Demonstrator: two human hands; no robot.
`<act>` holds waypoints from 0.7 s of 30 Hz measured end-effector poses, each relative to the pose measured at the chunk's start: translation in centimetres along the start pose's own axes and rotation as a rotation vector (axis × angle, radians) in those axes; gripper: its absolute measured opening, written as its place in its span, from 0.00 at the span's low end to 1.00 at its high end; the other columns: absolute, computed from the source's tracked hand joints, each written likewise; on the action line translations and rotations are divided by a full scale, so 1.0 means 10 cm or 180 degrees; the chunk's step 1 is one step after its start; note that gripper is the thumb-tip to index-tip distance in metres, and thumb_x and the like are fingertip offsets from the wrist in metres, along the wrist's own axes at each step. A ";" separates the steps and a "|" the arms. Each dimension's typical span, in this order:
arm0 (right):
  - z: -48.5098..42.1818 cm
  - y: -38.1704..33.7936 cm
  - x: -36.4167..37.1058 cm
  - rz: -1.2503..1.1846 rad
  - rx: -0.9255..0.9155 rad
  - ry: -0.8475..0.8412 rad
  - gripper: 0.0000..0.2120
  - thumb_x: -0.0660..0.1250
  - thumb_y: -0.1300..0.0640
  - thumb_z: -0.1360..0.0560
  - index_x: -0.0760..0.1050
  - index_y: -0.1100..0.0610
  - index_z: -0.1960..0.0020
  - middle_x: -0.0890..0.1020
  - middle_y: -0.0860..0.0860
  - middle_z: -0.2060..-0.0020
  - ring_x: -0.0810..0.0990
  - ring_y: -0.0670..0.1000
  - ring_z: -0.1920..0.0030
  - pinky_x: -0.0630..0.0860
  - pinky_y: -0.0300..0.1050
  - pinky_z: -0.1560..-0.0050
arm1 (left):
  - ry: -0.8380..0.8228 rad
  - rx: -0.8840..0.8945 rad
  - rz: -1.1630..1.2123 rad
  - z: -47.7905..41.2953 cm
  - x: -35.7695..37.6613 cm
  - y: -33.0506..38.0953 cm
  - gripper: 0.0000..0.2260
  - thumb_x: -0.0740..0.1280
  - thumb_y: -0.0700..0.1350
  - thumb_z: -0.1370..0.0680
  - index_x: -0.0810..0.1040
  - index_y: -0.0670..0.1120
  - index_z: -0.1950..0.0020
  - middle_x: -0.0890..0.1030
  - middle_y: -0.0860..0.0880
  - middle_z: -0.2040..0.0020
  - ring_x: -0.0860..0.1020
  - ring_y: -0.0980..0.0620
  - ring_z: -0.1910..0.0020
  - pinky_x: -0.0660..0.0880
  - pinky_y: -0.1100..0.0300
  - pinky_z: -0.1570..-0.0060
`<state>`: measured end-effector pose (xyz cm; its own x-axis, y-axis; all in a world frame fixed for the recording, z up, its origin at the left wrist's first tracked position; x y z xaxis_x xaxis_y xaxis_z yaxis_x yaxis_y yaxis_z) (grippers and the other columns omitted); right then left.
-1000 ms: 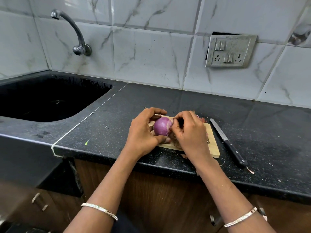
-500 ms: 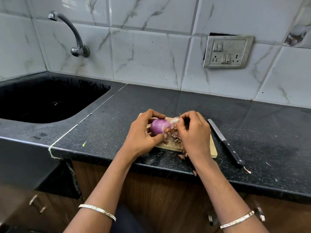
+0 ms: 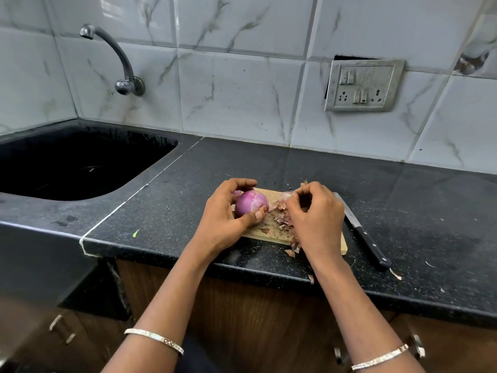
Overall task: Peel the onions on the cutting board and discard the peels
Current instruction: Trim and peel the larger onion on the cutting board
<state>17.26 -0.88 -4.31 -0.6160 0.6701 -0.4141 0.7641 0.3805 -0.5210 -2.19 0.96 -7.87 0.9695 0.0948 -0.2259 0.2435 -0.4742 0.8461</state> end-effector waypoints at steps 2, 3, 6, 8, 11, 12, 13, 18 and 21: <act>0.00 -0.01 0.01 0.0067 -0.0004 -0.0045 0.07 0.71 0.55 0.26 0.75 0.55 0.60 0.79 0.48 0.64 0.75 0.48 0.63 0.69 0.44 0.61 | -0.0030 0.0094 -0.0150 -0.01 0.01 0.02 0.26 0.78 0.46 0.30 0.77 0.51 0.33 0.76 0.56 0.37 0.77 0.55 0.38 0.77 0.49 0.35; 0.00 -0.01 0.01 0.0086 -0.0012 -0.0051 0.06 0.71 0.56 0.27 0.75 0.55 0.59 0.78 0.48 0.63 0.75 0.48 0.62 0.68 0.42 0.61 | -0.0079 0.0149 -0.0256 -0.01 0.02 0.02 0.26 0.78 0.44 0.28 0.76 0.50 0.32 0.74 0.56 0.37 0.76 0.55 0.37 0.76 0.48 0.34; -0.01 -0.03 0.04 0.0052 -0.0127 -0.0107 0.06 0.70 0.64 0.27 0.78 0.55 0.51 0.80 0.48 0.56 0.76 0.45 0.58 0.69 0.40 0.57 | -0.0209 0.0197 -0.0454 -0.03 0.06 0.03 0.25 0.77 0.41 0.26 0.75 0.48 0.31 0.72 0.54 0.38 0.75 0.57 0.38 0.76 0.50 0.35; 0.00 -0.07 0.07 -0.0055 -0.0267 -0.0218 0.08 0.67 0.66 0.25 0.79 0.55 0.51 0.82 0.46 0.55 0.78 0.46 0.56 0.75 0.45 0.53 | -0.0202 0.0182 -0.0464 -0.03 0.05 0.04 0.23 0.78 0.42 0.27 0.76 0.49 0.34 0.72 0.54 0.38 0.74 0.61 0.39 0.76 0.55 0.36; 0.02 -0.12 0.10 -0.0184 -0.0419 -0.0345 0.09 0.64 0.62 0.23 0.82 0.53 0.49 0.84 0.45 0.56 0.81 0.47 0.55 0.78 0.54 0.48 | -0.0132 0.0108 -0.0445 -0.01 0.03 0.05 0.22 0.75 0.47 0.30 0.75 0.51 0.38 0.73 0.55 0.40 0.73 0.64 0.41 0.75 0.58 0.37; 0.02 -0.13 0.11 -0.0189 -0.0443 -0.0384 0.09 0.64 0.59 0.22 0.82 0.53 0.49 0.84 0.44 0.56 0.82 0.48 0.54 0.78 0.57 0.46 | -0.0138 0.0083 -0.0435 -0.01 0.03 0.06 0.21 0.73 0.47 0.31 0.74 0.52 0.40 0.74 0.54 0.41 0.74 0.63 0.41 0.76 0.55 0.38; 0.03 -0.14 0.12 -0.0195 -0.0472 -0.0426 0.08 0.64 0.55 0.21 0.82 0.52 0.49 0.84 0.44 0.57 0.82 0.48 0.54 0.77 0.59 0.43 | -0.0162 0.0071 -0.0426 -0.01 0.04 0.07 0.21 0.72 0.46 0.32 0.74 0.53 0.41 0.75 0.54 0.41 0.75 0.61 0.42 0.77 0.52 0.39; 0.07 -0.24 0.16 -0.0472 -0.0719 -0.0672 0.08 0.69 0.49 0.22 0.84 0.52 0.50 0.85 0.43 0.56 0.81 0.45 0.52 0.72 0.53 0.36 | -0.0270 0.0053 -0.0220 0.01 0.07 0.08 0.22 0.72 0.44 0.34 0.76 0.54 0.40 0.80 0.54 0.43 0.79 0.54 0.42 0.79 0.48 0.42; 0.05 -0.27 0.12 -0.0668 -0.0777 -0.0580 0.05 0.73 0.52 0.23 0.85 0.51 0.50 0.85 0.41 0.55 0.81 0.41 0.52 0.76 0.54 0.41 | -0.0313 0.0014 -0.0005 0.02 0.07 0.07 0.25 0.77 0.38 0.32 0.77 0.50 0.37 0.81 0.54 0.41 0.79 0.57 0.41 0.80 0.55 0.42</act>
<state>14.38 -1.44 -3.79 -0.7714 0.4451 -0.4547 0.6271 0.6531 -0.4245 -1.34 0.54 -7.53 0.9617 0.0093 -0.2738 0.2448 -0.4780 0.8436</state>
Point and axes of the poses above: each hand's wrist, its own z-axis away from the middle knuckle, its own x-axis out of the palm, y = z × x, the point moved 8 cm from there along -z, towards the middle knuckle
